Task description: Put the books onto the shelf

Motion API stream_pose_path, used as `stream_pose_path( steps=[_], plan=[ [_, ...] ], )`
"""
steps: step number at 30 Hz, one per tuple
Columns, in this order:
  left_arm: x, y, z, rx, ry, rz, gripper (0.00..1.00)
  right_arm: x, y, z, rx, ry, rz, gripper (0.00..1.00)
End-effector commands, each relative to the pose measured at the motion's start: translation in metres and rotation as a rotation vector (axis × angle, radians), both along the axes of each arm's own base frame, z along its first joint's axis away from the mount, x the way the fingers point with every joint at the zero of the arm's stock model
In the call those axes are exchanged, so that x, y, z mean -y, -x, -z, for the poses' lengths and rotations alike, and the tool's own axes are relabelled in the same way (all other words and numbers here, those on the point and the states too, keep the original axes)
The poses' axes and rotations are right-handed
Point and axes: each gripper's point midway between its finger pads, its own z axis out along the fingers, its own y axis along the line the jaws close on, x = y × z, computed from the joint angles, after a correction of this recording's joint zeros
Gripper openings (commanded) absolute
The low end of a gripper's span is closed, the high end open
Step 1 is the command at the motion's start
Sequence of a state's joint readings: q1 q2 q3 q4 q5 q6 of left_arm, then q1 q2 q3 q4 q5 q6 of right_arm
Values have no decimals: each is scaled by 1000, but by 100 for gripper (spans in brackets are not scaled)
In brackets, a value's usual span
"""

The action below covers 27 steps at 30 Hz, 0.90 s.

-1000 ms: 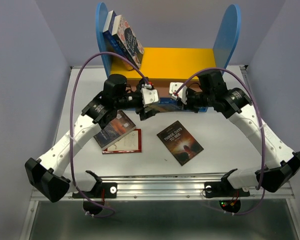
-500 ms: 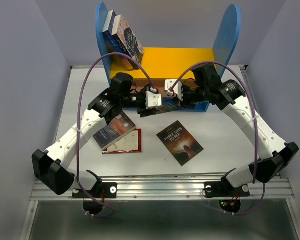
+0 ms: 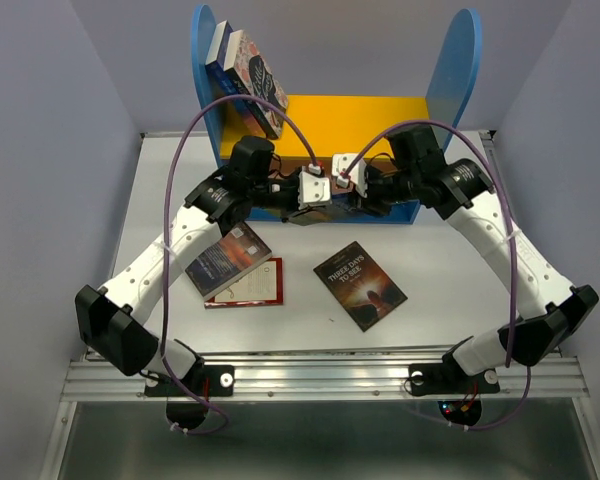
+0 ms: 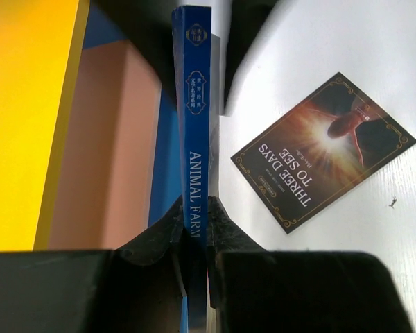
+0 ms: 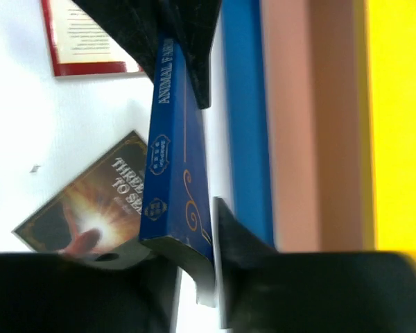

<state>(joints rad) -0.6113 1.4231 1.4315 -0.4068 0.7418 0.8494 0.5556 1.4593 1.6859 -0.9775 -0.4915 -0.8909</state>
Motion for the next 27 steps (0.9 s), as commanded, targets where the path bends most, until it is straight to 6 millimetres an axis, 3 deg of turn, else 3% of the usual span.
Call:
stream_pose_path(
  steps=[1, 2, 3, 5, 6, 9, 13, 15, 16, 18, 22, 27],
  plan=[
    [3, -8, -45, 77, 100, -52, 0, -6, -14, -56, 164, -145, 74, 70],
    [1, -13, -53, 80, 125, -93, 0, -1, -14, -66, 195, -167, 107, 100],
    [0, -16, -54, 75, 131, -112, 0, 2, -15, -62, 193, -172, 140, 100],
    [-3, -21, -63, 75, 162, -164, 0, 9, -25, -73, 234, -230, 238, 100],
    [-3, -21, -65, 71, 176, -176, 0, 17, -19, -85, 262, -272, 272, 100],
    [-7, -24, -79, 69, 235, -239, 0, 39, -30, -89, 280, -399, 499, 100],
    [-17, -28, -99, 57, 337, -337, 0, 104, -28, -108, 282, -646, 936, 100],
    [-24, -30, -121, 65, 420, -397, 0, 128, -27, -104, 257, -720, 1110, 100],
    [-28, -33, -133, 31, 496, -452, 0, 149, -24, -102, 248, -779, 1258, 100],
    [-37, -31, -157, 11, 598, -502, 0, 165, -22, -84, 223, -794, 1385, 100],
    [-70, -43, -212, 18, 896, -674, 0, 170, -16, -54, 150, -805, 1468, 100],
    [-79, -62, -246, -30, 1062, -765, 0, 164, -6, -52, 93, -871, 1418, 100]
  ],
)
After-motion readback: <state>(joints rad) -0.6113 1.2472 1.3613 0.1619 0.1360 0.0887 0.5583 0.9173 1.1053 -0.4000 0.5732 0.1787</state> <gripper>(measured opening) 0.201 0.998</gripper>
